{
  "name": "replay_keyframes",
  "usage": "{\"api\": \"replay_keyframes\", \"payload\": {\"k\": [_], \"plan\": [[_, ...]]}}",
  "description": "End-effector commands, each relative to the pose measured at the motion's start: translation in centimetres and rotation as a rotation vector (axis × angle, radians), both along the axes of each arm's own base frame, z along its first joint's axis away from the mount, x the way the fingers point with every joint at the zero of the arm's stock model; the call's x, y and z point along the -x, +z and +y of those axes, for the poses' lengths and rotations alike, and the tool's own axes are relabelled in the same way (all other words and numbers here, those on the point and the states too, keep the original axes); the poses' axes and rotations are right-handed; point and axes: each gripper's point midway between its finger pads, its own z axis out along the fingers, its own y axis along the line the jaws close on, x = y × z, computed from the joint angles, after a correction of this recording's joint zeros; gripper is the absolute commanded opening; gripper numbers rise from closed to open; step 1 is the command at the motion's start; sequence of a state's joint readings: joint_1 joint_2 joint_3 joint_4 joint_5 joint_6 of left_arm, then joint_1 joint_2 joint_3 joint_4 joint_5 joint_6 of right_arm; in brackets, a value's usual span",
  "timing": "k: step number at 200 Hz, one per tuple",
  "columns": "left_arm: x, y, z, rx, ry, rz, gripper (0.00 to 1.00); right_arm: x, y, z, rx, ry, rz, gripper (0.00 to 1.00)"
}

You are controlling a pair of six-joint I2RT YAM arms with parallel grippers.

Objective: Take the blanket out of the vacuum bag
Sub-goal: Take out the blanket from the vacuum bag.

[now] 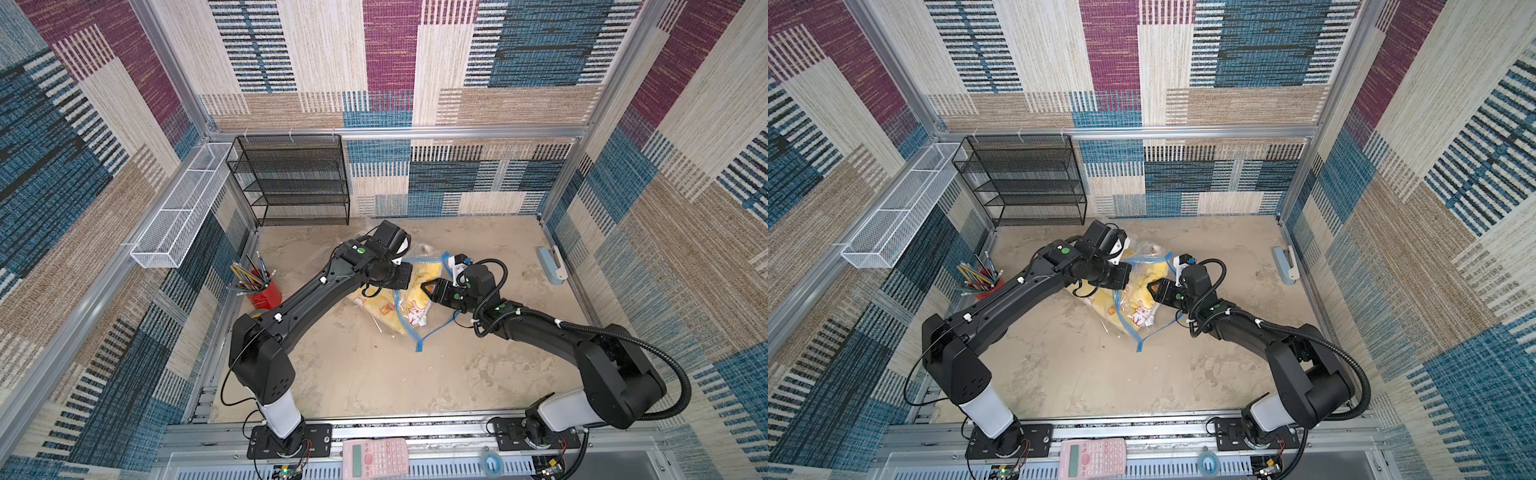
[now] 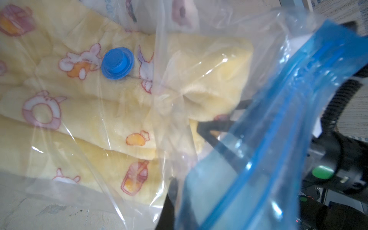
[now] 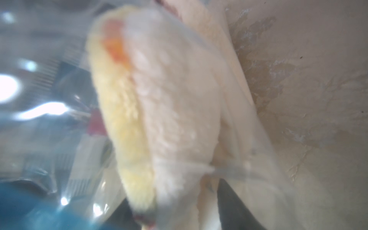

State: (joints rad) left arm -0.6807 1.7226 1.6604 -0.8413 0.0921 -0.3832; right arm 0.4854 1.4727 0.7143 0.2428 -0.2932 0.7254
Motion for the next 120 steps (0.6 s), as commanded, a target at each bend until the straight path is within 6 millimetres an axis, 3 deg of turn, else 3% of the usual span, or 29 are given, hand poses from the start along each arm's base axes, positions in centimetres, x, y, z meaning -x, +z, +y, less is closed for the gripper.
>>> {"api": "replay_keyframes", "payload": {"k": [1,46,83,120], "plan": [[-0.2,0.1,-0.3,0.005,-0.015,-0.014,0.0,0.1,0.9,1.2,-0.04,0.03,-0.045,0.6],[-0.4,-0.6,-0.4,-0.005,-0.011,0.001,0.0,1.2,0.3,2.9,-0.03,0.0,-0.065,0.63],[-0.4,-0.7,-0.3,-0.01,-0.008,-0.001,0.0,1.6,-1.8,3.6,-0.044,-0.013,-0.012,0.65],[-0.4,-0.9,-0.3,-0.012,-0.008,0.003,0.0,2.2,-1.4,6.0,-0.079,0.08,-0.063,0.63]]}}
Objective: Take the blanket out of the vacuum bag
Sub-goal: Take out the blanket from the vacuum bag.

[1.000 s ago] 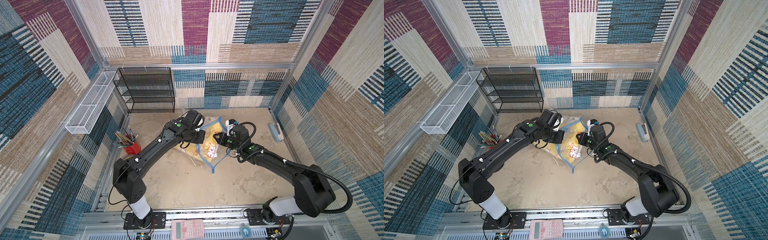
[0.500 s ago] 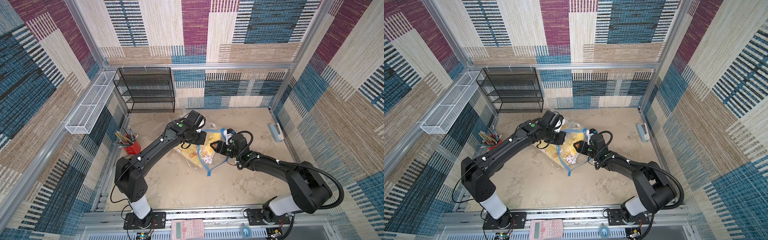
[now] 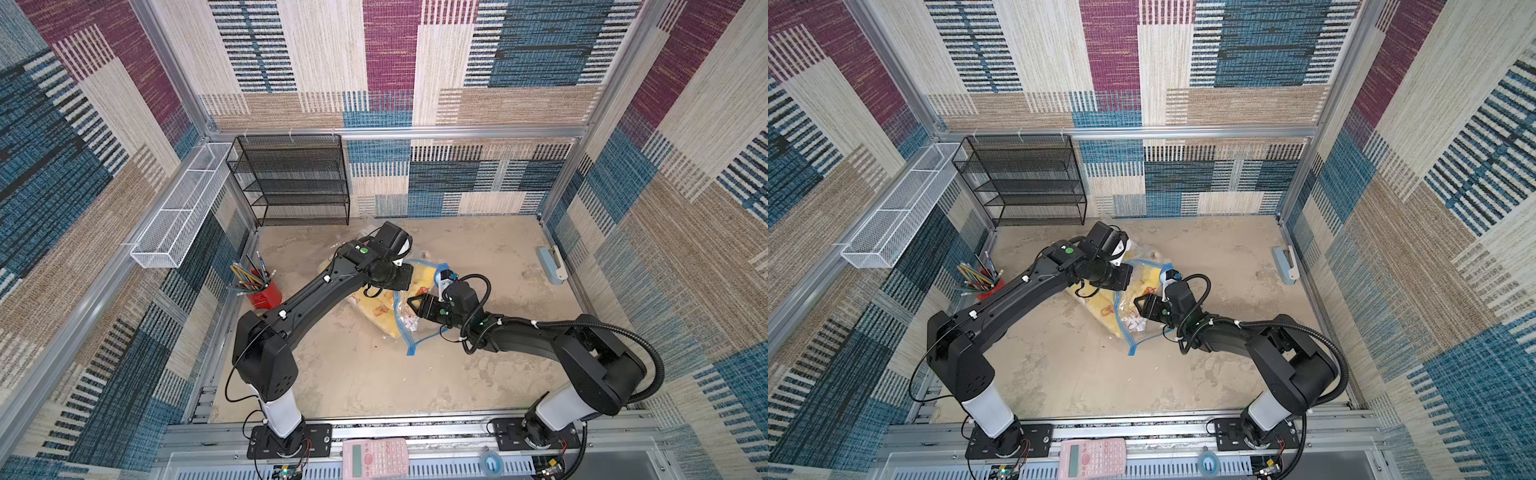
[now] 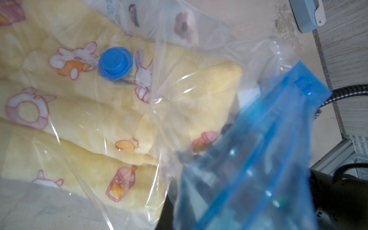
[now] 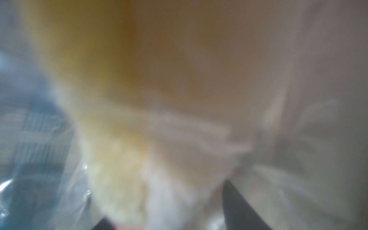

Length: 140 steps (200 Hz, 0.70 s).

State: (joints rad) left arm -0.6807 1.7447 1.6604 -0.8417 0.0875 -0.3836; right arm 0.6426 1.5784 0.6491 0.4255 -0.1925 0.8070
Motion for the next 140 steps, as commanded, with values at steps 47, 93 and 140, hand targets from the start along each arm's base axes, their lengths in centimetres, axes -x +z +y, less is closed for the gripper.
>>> {"api": "replay_keyframes", "payload": {"k": [47,93,140], "plan": [[-0.3,0.3,-0.1,0.003,-0.007,-0.02,0.0,-0.7,2.9,2.7,-0.092,0.092,-0.116,0.37],[-1.3,1.9,2.4,-0.092,0.054,-0.116,0.0,0.0,9.1,3.8,-0.149,0.2,-0.332,0.06],[-1.7,4.1,4.1,-0.086,0.116,-0.224,0.0,1.7,15.6,3.7,-0.176,0.286,-0.576,0.0]]}}
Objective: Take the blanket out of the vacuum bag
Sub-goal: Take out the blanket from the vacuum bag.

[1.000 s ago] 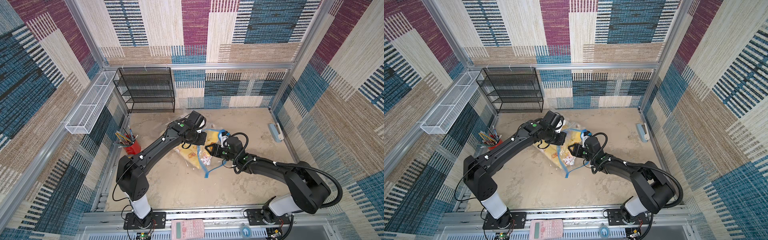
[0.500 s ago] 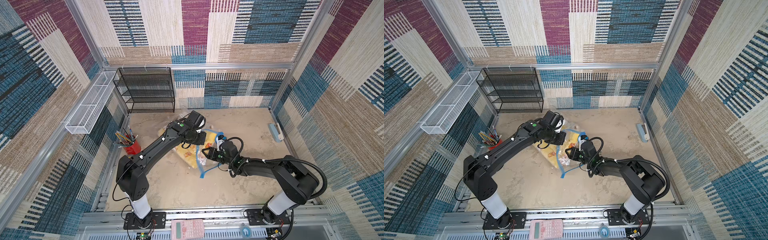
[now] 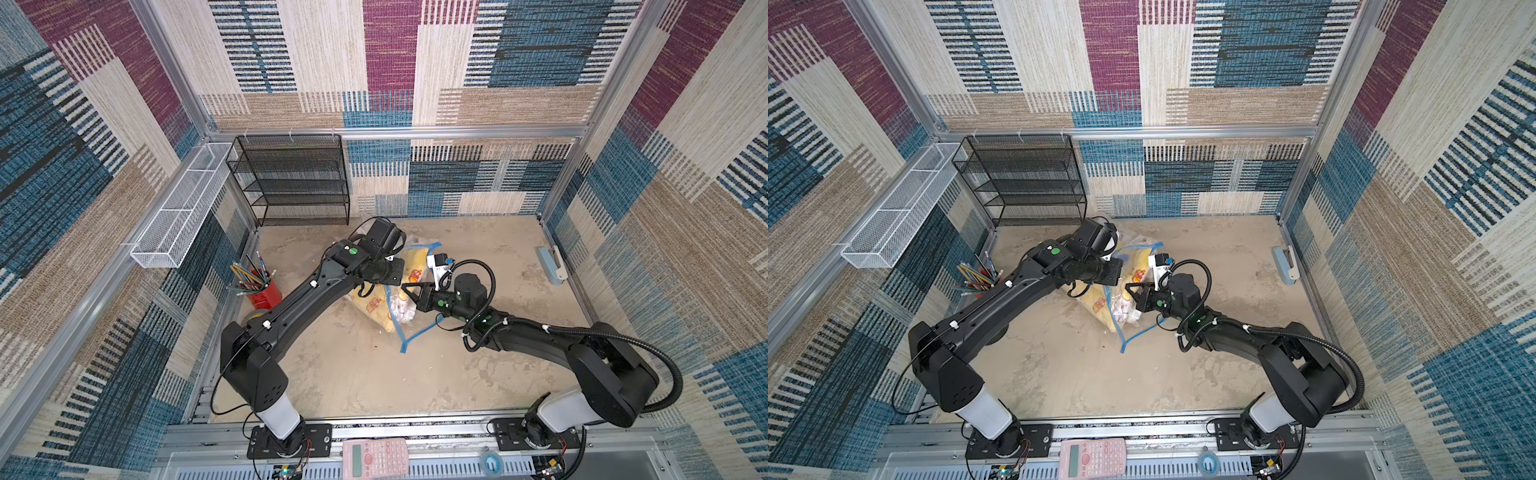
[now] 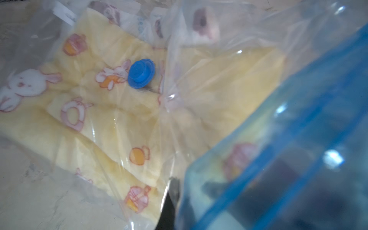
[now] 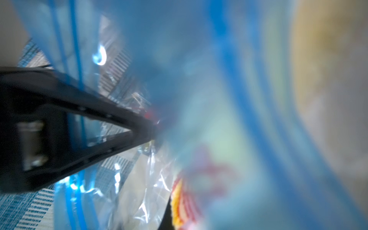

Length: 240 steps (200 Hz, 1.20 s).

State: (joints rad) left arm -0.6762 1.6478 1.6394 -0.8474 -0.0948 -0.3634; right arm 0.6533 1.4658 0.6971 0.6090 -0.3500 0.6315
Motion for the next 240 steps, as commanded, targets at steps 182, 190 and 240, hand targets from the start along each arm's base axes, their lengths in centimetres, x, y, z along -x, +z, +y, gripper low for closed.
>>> {"api": "replay_keyframes", "payload": {"k": [182,190,240], "plan": [[-4.9,1.1,4.7,0.01,0.206,-0.053,0.0,-5.0,11.1,4.4,-0.008,0.229,-0.286,0.0],[-5.2,0.5,5.3,0.014,0.234,-0.017,0.0,-4.1,11.9,4.8,-0.021,0.279,-0.309,0.0],[-6.3,0.1,8.3,0.061,0.315,0.016,0.0,-5.2,11.7,4.0,0.028,0.199,-0.371,0.0]]}}
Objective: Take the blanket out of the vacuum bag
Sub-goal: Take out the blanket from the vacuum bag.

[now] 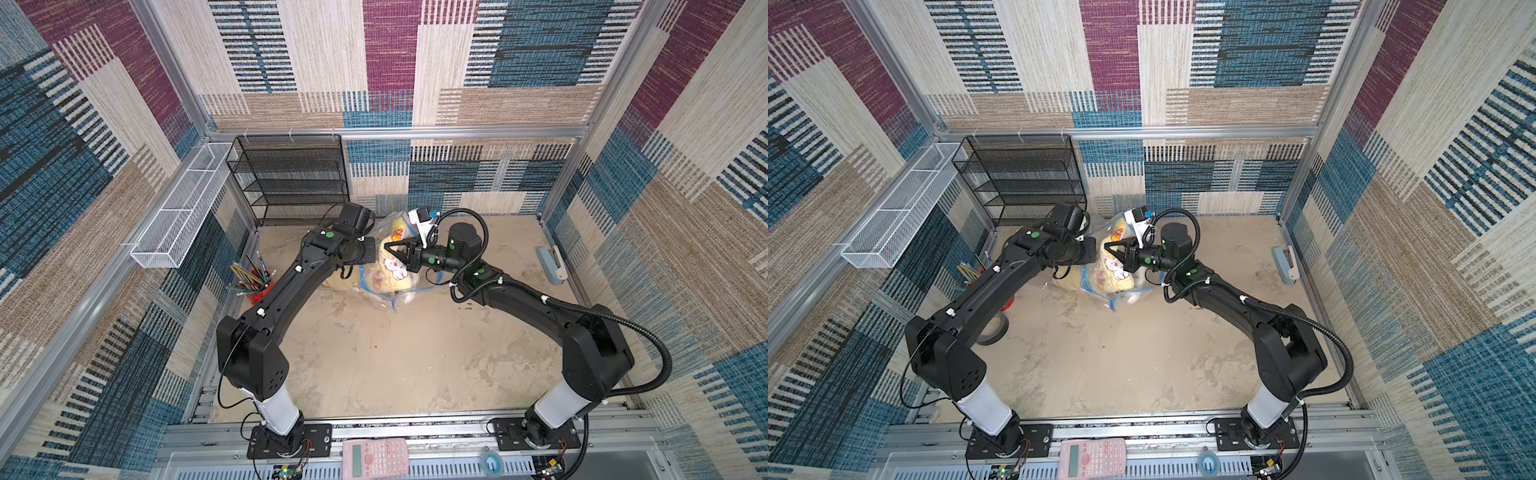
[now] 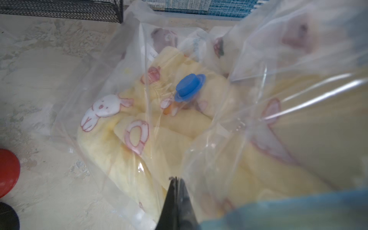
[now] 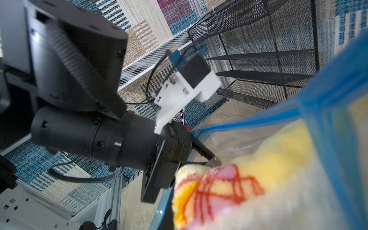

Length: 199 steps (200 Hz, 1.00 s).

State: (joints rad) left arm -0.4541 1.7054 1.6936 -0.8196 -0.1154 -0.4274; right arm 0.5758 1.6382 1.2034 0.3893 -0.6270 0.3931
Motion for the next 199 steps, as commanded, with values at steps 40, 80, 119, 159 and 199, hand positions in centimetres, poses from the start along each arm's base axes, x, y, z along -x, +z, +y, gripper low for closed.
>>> {"api": "replay_keyframes", "payload": {"k": [40,80,119,159,199], "plan": [[0.7,0.1,0.2,0.067,0.006,0.027,0.0,-2.7,-1.1,0.3,0.075,-0.08,-0.1,0.0],[0.9,0.4,-0.2,0.143,0.002,0.037,0.0,-5.7,1.6,2.8,0.185,-0.023,-0.178,0.0],[0.6,0.9,0.4,0.108,-0.018,-0.022,0.0,-6.6,0.7,3.6,0.266,0.014,-0.298,0.0],[-0.3,0.8,0.5,0.146,-0.003,-0.028,0.0,-5.2,0.2,1.3,0.172,-0.01,-0.326,0.0],[-0.7,-0.7,0.3,0.15,0.002,0.016,0.0,-4.0,1.0,0.3,0.138,-0.018,-0.364,0.0]]}}
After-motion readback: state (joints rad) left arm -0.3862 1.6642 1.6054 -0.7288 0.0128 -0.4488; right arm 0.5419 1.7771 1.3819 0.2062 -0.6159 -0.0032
